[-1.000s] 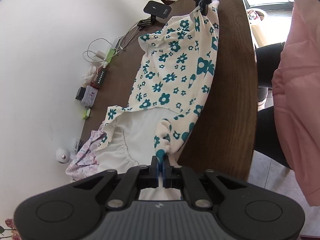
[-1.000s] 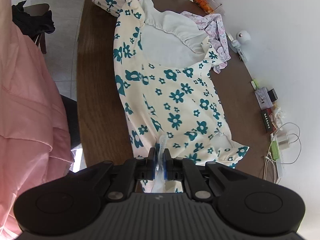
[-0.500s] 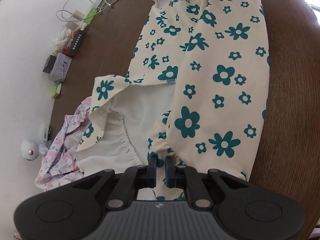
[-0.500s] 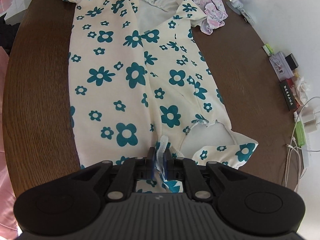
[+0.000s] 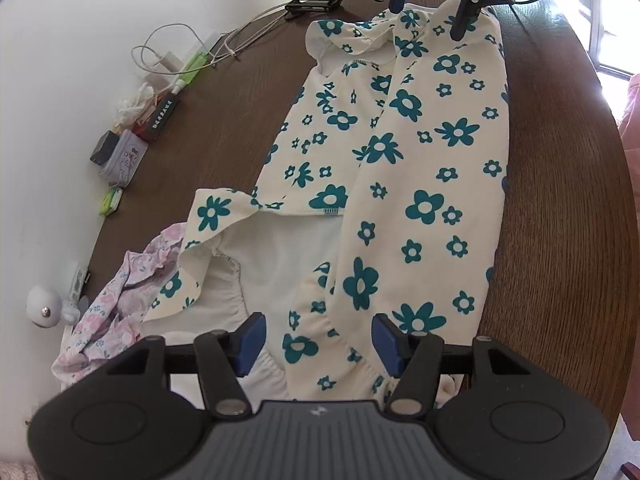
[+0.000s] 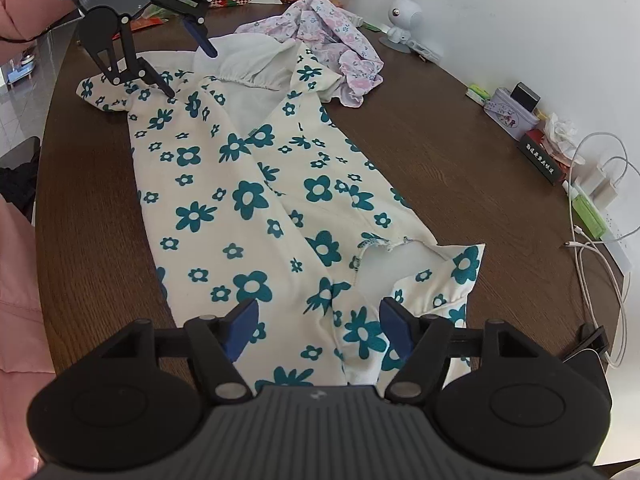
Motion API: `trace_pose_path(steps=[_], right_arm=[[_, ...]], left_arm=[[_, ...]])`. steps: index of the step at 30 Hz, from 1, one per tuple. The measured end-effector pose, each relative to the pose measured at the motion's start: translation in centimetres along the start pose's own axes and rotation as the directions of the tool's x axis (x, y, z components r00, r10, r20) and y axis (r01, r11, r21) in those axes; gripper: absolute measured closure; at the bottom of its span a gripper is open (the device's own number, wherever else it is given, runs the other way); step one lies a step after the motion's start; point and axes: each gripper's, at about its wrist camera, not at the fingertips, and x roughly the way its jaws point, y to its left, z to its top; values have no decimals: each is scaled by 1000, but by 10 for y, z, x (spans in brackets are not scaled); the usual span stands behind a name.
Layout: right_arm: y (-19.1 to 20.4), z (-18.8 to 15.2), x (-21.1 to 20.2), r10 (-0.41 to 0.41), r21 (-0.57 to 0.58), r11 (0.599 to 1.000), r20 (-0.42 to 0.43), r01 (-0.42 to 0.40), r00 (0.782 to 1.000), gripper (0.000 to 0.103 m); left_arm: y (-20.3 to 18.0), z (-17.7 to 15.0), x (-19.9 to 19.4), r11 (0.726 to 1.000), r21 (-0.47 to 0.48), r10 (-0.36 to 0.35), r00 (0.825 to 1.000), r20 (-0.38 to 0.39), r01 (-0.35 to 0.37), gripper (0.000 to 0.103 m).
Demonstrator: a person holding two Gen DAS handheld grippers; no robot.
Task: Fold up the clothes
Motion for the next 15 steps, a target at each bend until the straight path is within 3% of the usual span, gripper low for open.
trace_pose_path(steps=[4, 6, 8, 11, 13, 15], right_arm=[[2, -6, -2, -26, 42, 999, 26, 25, 999, 36], [1, -14, -7, -14, 80, 997, 54, 9, 998, 43], [2, -24, -9, -8, 106, 994, 59, 1, 998, 54], [-1, -40, -4, -27, 162, 987, 49, 18, 998, 59], [-5, -49, 0, -32, 208, 978, 52, 21, 998, 57], [-7, -55, -5, -44, 248, 969, 89, 21, 995, 56]], left_arm=[[2, 5, 16, 1000, -22, -23, 1000, 5, 23, 52], [4, 3, 21, 997, -38, -64, 998, 9, 64, 74], [4, 1, 25, 995, -45, -92, 996, 4, 92, 78], [4, -2, 25, 993, -72, -96, 995, 17, 97, 77], [-1, -11, 11, 990, -127, -55, 997, 56, 62, 75], [-7, -19, -4, 983, -182, -11, 996, 94, 28, 63]])
